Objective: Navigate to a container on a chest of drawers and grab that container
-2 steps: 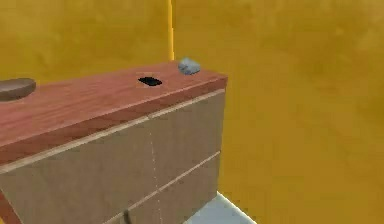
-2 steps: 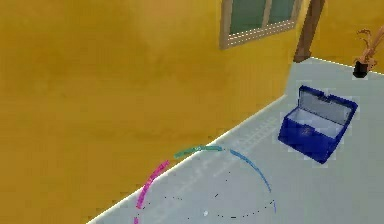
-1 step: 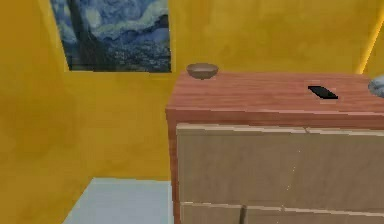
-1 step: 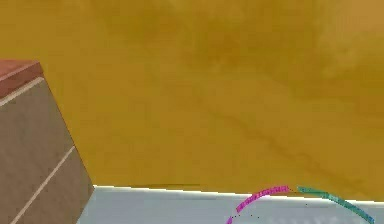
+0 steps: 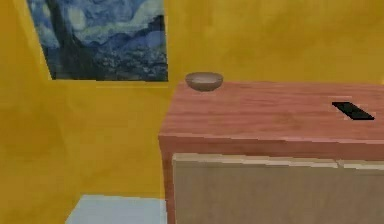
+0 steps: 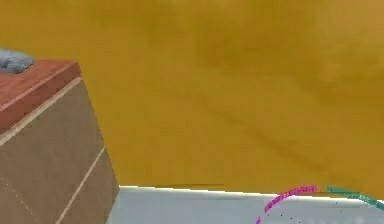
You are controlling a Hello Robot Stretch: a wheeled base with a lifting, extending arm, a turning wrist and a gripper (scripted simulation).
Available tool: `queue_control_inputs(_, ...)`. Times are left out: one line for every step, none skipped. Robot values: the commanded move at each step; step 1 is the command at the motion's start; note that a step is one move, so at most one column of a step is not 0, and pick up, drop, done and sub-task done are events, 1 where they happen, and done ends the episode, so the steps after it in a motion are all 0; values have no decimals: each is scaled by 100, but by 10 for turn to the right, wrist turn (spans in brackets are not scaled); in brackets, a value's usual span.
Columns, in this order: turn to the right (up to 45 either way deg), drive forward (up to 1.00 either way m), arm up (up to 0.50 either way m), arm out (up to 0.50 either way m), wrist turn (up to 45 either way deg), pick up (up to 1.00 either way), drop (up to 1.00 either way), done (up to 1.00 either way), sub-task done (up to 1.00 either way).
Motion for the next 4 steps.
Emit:
queue_control_inputs(-450, 0, 0, 0, 0, 0, 0, 0, 0)
queue_control_inputs(-390, 0, 0, 0, 0, 0, 0, 0, 0)
queue_control_inputs(450, 0, 0, 0, 0, 0, 0, 0, 0)
queue_control_inputs(450, 0, 0, 0, 0, 0, 0, 0, 0)
